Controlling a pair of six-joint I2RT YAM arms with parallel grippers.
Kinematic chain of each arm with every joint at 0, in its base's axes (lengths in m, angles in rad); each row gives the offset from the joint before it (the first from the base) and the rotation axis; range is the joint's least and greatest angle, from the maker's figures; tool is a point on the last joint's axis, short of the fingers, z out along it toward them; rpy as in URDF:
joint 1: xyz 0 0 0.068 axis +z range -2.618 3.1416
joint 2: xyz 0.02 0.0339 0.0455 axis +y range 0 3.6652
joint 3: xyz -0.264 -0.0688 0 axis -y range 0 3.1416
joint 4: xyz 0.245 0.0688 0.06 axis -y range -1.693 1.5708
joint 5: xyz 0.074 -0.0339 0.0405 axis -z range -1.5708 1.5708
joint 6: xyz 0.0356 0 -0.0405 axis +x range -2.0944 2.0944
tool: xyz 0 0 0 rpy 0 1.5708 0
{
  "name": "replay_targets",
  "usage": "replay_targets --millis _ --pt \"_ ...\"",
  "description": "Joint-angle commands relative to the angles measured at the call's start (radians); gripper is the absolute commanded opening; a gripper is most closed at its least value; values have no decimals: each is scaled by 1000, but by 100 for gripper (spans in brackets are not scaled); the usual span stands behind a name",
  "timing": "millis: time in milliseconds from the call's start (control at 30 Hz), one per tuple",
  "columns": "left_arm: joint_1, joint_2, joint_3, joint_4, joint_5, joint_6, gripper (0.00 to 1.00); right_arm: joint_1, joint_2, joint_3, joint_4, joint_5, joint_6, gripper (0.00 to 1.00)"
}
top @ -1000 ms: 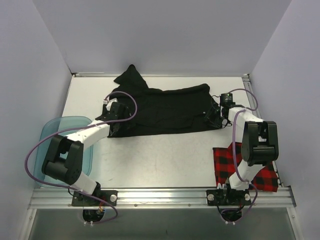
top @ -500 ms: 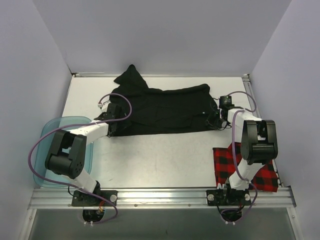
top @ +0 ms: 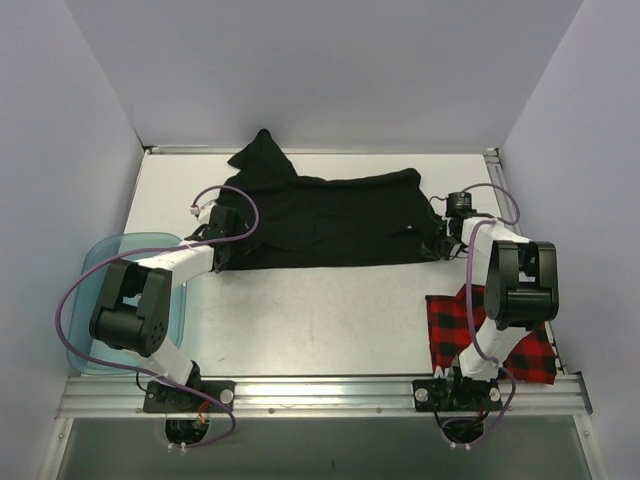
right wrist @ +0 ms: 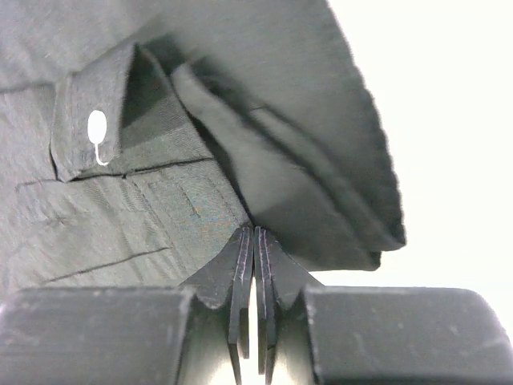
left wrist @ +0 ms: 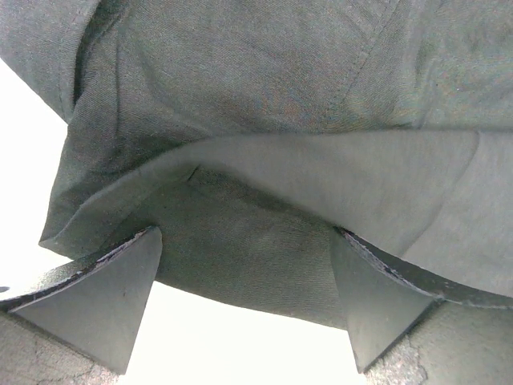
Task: Fold and stack the long sleeve shirts
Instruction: Fold the shirt
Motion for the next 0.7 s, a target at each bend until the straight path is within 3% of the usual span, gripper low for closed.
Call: replay_targets --millis 0,133,267,400,667 --pt "16 35 -40 -34 15 -19 97 -29 -64 33 -61 33 -39 0" --pt "14 33 -37 -35 29 -18 97 -32 -50 53 -78 27 -55 1" --pt "13 -2 -28 -43 45 -11 98 -31 -46 63 -78 7 -52 25" --pt "14 -62 -2 -82 60 -5 97 -20 -92 80 -80 -4 -53 39" --pt "-33 -250 66 -170 74 -16 97 18 -196 99 -31 -85 8 43"
